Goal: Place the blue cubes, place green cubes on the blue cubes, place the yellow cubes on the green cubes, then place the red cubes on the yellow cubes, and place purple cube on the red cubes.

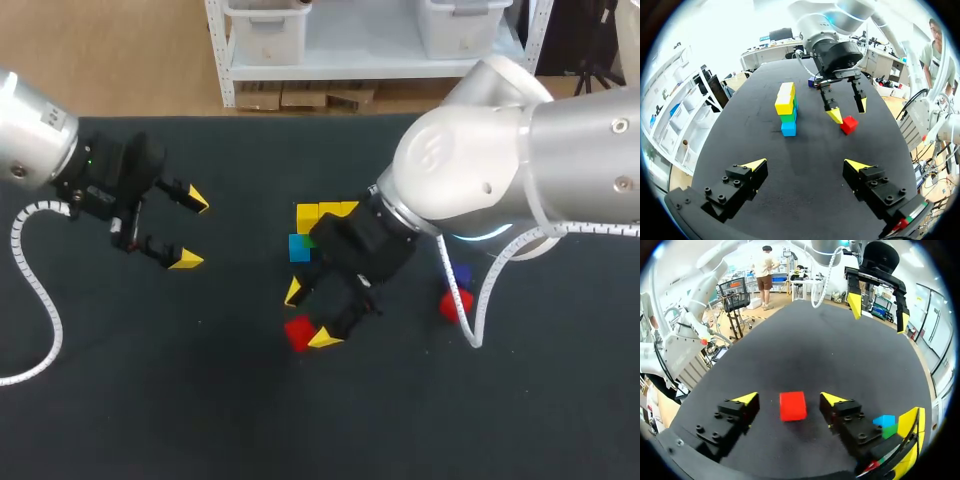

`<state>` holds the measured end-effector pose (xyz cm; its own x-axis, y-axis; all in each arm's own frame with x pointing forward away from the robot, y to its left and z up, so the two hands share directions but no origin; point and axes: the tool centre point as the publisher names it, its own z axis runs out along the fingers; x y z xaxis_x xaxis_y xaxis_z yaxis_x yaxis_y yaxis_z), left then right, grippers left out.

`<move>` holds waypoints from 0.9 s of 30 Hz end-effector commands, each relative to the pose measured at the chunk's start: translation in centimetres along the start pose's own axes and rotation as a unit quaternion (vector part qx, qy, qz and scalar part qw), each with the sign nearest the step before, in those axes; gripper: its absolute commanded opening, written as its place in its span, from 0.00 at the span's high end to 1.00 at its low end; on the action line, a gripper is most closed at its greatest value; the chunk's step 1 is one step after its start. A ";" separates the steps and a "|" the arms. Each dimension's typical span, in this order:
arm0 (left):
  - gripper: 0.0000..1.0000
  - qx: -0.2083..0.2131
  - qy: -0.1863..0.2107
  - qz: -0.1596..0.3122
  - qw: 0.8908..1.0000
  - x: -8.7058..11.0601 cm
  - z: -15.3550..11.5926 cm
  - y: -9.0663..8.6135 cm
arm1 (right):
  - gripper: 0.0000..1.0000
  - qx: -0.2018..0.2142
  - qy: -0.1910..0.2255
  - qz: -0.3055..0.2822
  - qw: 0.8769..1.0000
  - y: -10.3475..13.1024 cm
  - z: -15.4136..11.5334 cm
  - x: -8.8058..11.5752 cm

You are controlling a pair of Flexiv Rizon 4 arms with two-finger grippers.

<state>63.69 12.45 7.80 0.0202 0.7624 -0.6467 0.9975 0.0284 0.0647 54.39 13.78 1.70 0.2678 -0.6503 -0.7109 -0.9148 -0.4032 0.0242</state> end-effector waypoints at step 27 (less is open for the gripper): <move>0.00 -0.002 -0.003 0.002 1.000 0.2 0.0 -0.2 | 0.00 -0.012 0.073 -0.041 0.996 4.8 -14.2 9.3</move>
<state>63.68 12.45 7.80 0.0201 0.7625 -0.6467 0.9975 0.0286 0.0647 56.83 -2.17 5.09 0.3832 -0.7080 -0.5932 -0.8838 -0.4678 -0.0127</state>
